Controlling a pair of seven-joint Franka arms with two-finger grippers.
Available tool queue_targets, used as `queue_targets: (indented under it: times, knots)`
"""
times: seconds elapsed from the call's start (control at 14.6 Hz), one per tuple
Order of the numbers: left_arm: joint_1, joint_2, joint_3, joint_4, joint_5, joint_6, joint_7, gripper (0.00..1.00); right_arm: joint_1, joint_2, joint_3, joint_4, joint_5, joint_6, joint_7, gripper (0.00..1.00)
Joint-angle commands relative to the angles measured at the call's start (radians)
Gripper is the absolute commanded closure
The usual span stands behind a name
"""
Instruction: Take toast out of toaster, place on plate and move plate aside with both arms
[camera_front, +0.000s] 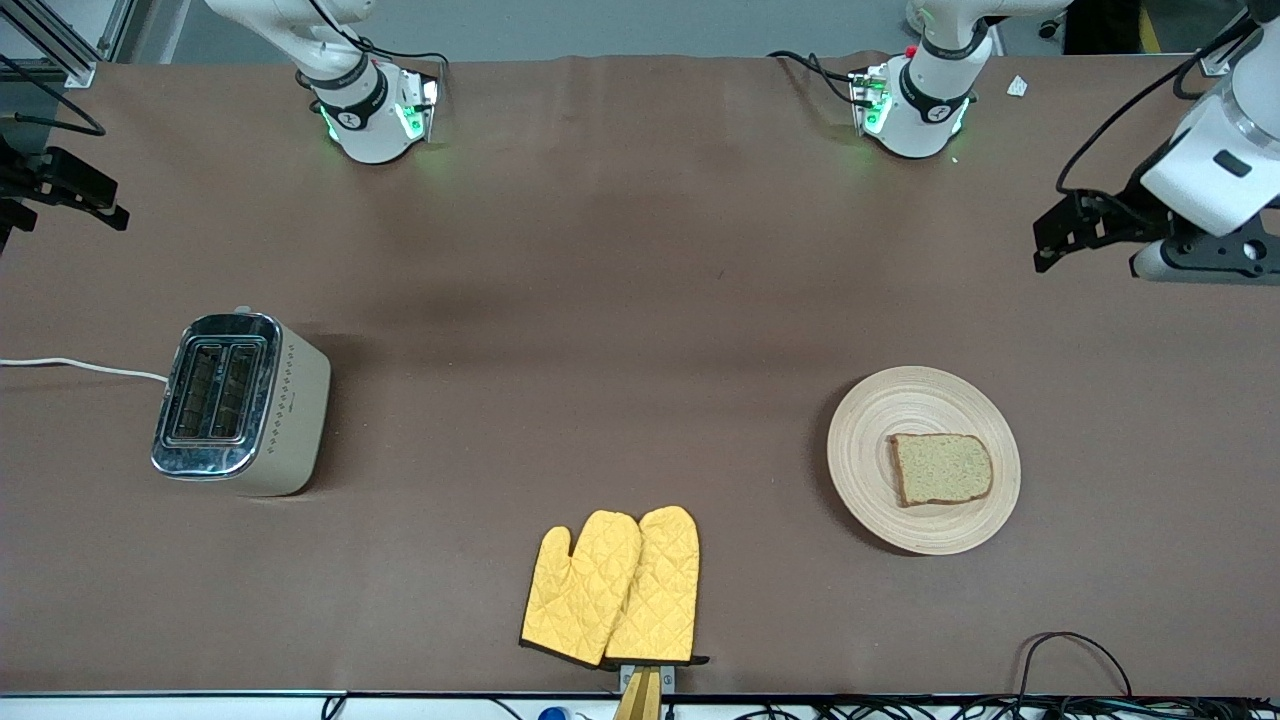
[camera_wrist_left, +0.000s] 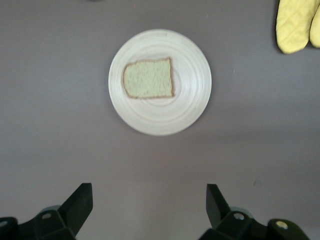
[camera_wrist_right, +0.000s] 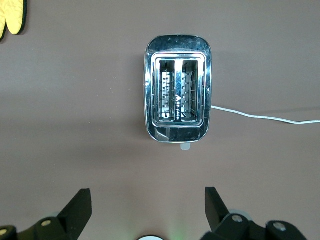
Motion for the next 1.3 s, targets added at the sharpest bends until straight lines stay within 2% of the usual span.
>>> queue_targets:
  times: [0.0, 0.48, 0.68, 0.96, 1.23]
  knots:
    - [-0.008, -0.056, 0.013, -0.060, 0.016, -0.026, -0.007, 0.00, -0.016, 0.004, 0.011, 0.014, -0.007, -0.013, -0.003, 0.00]
    - [-0.008, -0.127, -0.007, -0.156, 0.016, 0.021, -0.008, 0.00, -0.010, 0.004, 0.016, 0.017, -0.007, -0.011, 0.000, 0.00]
    - [-0.007, -0.115, -0.007, -0.128, 0.016, 0.024, 0.014, 0.00, -0.010, 0.004, 0.016, 0.019, -0.007, -0.013, -0.001, 0.00]
    - [-0.005, -0.057, 0.001, -0.044, 0.016, 0.017, 0.009, 0.00, -0.013, 0.004, 0.014, 0.021, -0.007, -0.013, -0.007, 0.00]
    - [-0.004, -0.038, 0.004, -0.039, 0.016, 0.017, 0.002, 0.00, -0.010, 0.004, 0.016, 0.022, -0.007, -0.014, -0.004, 0.00]
